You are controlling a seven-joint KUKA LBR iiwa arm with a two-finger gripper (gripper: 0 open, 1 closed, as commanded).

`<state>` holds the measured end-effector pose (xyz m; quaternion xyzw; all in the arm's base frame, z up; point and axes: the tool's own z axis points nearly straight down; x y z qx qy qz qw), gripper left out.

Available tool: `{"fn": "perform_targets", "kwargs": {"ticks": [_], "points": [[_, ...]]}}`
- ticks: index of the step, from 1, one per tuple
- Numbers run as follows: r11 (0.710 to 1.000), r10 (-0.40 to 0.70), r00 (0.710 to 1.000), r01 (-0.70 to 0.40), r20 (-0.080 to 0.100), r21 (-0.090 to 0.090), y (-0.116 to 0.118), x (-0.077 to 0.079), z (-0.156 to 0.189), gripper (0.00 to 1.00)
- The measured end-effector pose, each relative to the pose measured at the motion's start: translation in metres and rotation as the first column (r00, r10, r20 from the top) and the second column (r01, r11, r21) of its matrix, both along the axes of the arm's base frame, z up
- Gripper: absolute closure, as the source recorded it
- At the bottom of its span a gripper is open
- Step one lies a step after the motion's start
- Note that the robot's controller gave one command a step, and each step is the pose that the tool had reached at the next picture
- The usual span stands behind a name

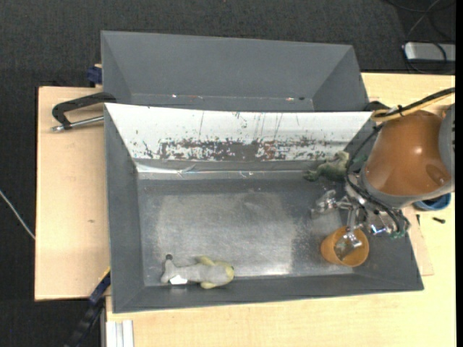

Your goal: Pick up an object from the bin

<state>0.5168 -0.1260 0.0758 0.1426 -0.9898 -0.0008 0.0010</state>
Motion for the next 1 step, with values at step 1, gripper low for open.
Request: {"fn": "perform_targets", "kwargs": {"ticks": [1], "points": [[1.000, -0.001, 1.000, 0.001, 0.000, -0.002, -0.0008, 0.0011, 0.0032, 1.00]]}}
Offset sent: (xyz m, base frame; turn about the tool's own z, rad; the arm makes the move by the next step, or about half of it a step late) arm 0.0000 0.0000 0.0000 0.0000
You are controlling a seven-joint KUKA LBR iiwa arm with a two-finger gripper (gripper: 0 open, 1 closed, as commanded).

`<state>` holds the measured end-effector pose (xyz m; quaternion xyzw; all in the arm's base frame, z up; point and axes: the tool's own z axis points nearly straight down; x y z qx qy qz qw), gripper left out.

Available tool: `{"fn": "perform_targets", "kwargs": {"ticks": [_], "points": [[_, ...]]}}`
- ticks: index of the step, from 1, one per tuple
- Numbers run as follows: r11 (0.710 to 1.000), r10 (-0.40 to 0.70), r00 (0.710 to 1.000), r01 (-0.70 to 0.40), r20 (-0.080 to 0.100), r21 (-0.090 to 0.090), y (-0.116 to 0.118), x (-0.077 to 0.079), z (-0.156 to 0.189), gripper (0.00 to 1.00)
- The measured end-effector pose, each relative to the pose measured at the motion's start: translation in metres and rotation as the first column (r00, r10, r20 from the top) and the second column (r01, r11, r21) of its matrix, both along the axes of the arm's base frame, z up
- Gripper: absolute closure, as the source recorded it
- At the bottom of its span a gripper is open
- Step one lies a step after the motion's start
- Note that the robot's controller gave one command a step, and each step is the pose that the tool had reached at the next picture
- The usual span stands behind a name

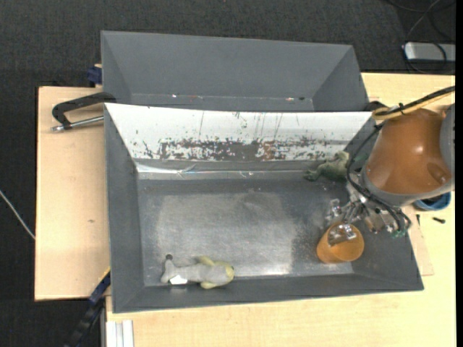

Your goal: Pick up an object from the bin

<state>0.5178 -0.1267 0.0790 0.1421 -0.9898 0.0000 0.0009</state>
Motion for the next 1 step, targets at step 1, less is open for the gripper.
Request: {"fn": "perform_targets", "kwargs": {"ticks": [1], "points": [[0.939, -0.343, 0.939, 0.343, 0.015, 0.003, 0.0137, 0.0241, 0.1783, 1.00]]}}
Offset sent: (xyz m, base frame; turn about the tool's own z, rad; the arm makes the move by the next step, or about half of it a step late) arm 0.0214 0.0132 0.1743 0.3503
